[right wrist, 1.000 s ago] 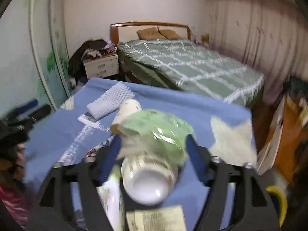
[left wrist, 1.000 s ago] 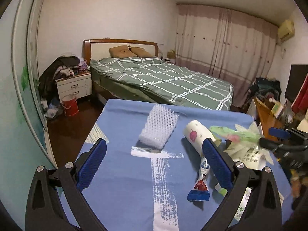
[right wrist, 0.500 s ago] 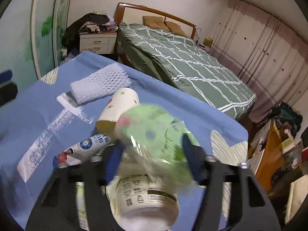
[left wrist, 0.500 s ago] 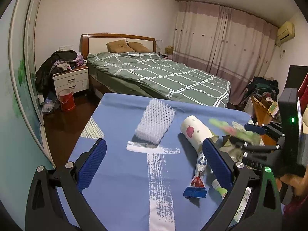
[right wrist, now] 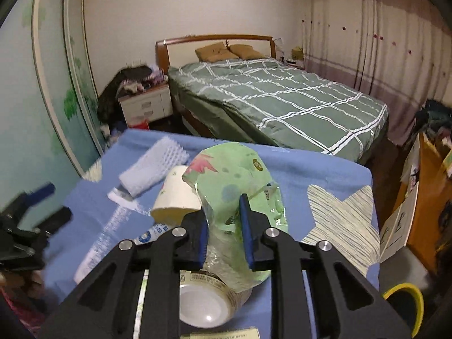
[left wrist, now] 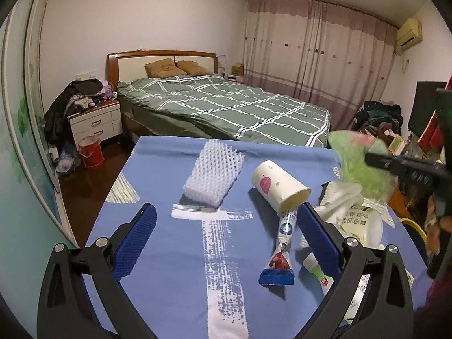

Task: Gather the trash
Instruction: 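Carry the bag to the yellow bin and open the right gripper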

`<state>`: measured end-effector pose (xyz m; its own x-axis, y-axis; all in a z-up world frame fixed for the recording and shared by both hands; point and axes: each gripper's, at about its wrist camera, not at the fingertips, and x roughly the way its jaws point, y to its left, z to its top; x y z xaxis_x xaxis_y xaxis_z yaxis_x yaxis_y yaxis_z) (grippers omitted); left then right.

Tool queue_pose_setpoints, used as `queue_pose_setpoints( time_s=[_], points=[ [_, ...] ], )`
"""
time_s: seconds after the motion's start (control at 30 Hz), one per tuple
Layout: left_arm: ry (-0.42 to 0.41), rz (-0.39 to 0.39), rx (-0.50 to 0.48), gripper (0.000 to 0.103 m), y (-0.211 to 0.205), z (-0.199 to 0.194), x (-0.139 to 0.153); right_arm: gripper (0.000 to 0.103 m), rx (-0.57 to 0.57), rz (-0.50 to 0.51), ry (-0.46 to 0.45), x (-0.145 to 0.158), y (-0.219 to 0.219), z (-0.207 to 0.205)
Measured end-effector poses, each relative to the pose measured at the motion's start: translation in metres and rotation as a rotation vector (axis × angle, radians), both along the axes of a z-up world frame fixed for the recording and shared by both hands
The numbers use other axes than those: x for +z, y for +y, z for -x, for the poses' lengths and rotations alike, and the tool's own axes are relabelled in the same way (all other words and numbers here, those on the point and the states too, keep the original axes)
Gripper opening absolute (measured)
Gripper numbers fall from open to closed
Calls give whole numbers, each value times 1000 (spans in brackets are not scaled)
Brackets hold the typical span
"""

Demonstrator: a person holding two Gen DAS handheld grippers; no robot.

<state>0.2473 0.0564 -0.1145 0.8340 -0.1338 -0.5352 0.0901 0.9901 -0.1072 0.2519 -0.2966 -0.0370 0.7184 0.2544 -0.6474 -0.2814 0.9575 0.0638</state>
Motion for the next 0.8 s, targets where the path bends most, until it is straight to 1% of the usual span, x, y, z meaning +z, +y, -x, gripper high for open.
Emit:
queue_pose_setpoints(
  time_s=[0.1, 0.23, 0.4, 0.5, 0.6, 0.63, 0.73, 0.8],
  points=[
    [-1, -5, -10, 98, -2, 0, -1, 19, -18, -43, -21, 11, -14, 11],
    [0, -12, -23, 98, -6, -1, -2, 18, -36, -145, -34, 22, -40, 27],
    [-13, -22, -47, 98, -12, 1, -1, 18, -95, -194, -51, 29, -77, 48],
    [-17, -25, -62, 98, -15, 2, -1, 18, -191, -197, -61, 27, -113, 67],
    [-24, -34, -82, 98, -20, 4, -1, 18, -314, -198, -64, 19, -156, 91],
    [-24, -36, -88, 98, -22, 4, -1, 18, -371, -194, -59, 14, -174, 100],
    [-24, -44, -118, 98, -29, 5, -2, 18, -501, -174, -20, -7, -216, 117],
    [-33, -56, -146, 98, -37, 7, -2, 18, -558, -157, 20, -22, -236, 123]
  ],
)
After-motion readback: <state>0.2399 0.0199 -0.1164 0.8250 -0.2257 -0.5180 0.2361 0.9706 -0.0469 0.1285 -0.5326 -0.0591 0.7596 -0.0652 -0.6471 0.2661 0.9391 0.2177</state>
